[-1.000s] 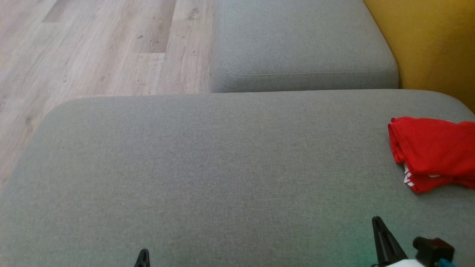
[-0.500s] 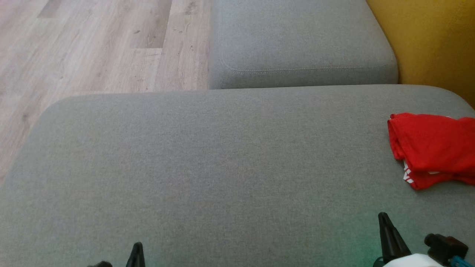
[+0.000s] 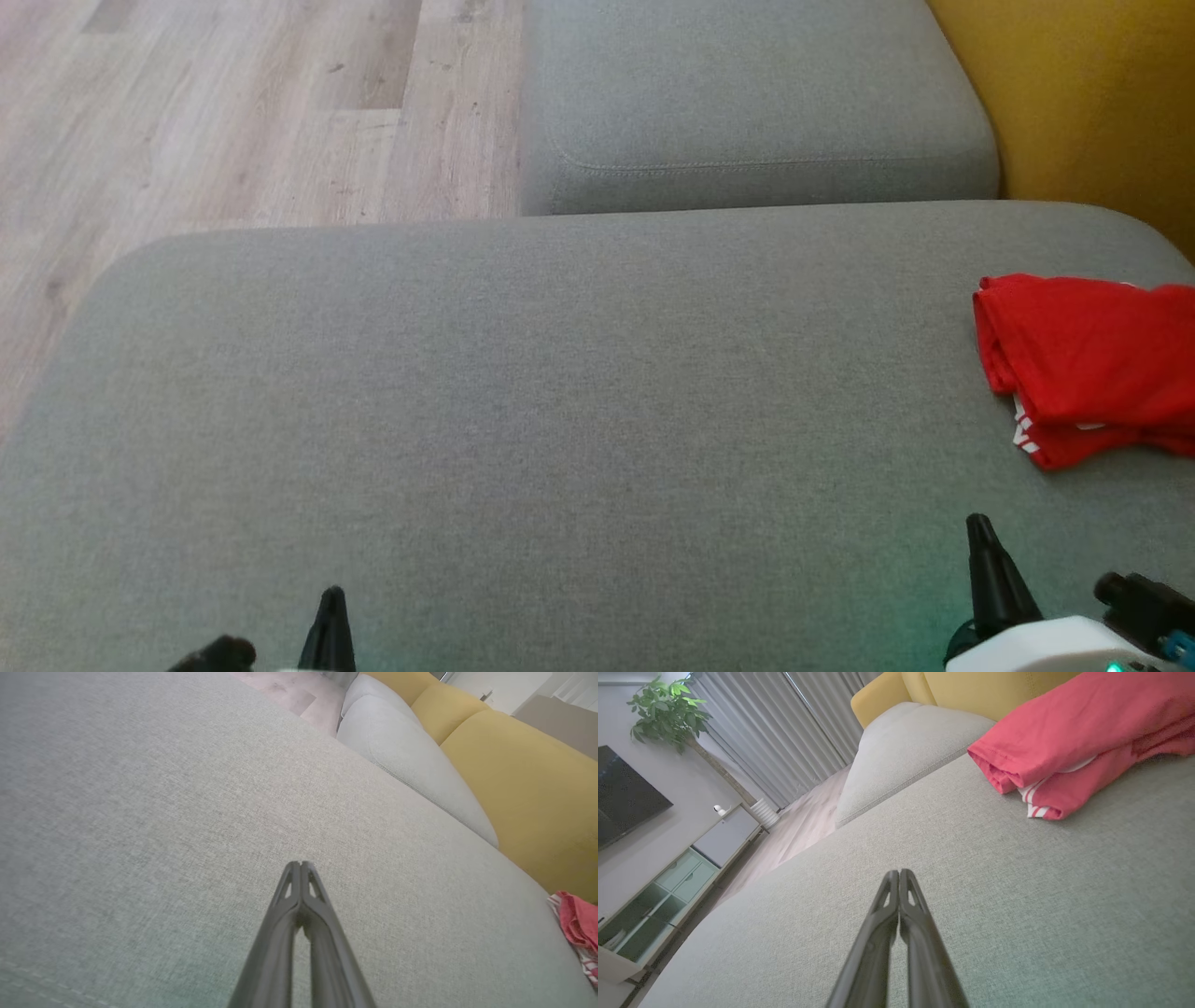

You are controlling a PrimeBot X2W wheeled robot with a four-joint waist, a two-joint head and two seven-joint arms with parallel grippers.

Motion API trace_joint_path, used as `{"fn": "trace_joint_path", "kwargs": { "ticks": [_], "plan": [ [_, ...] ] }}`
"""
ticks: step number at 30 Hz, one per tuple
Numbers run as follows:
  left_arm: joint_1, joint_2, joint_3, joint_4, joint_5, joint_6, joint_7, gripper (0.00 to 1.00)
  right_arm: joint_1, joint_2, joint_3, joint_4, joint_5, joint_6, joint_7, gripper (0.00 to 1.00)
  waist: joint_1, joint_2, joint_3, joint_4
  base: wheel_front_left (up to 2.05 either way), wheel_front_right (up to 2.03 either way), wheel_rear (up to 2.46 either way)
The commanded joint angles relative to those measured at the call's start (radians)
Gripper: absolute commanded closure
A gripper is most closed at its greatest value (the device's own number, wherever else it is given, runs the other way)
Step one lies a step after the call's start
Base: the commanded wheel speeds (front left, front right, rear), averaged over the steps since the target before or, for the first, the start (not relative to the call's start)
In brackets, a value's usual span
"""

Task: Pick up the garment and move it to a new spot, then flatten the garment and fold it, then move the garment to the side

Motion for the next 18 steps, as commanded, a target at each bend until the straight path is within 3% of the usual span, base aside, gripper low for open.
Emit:
{"fn": "trace_joint_path", "kwargs": {
  "ticks": [1, 18],
  "plan": [
    [-0.061, -0.005, 0.041, -0.027, -0.025, -0.015, 0.008, 1.0, -0.059, -0.005, -0.004, -0.027, 0.039, 0.002, 0.006, 1.0, 0.0, 0.0, 0.002, -0.001, 0.0, 0.0, 0.0],
    [-0.092, -0.038, 0.131, -0.028, -0.152, -0.07, 0.052, 1.0, -0.101, -0.007, -0.022, -0.019, 0.232, 0.003, 0.035, 1.0, 0.0, 0.0, 0.022, -0.01, 0.0, 0.0, 0.0]
  ]
}}
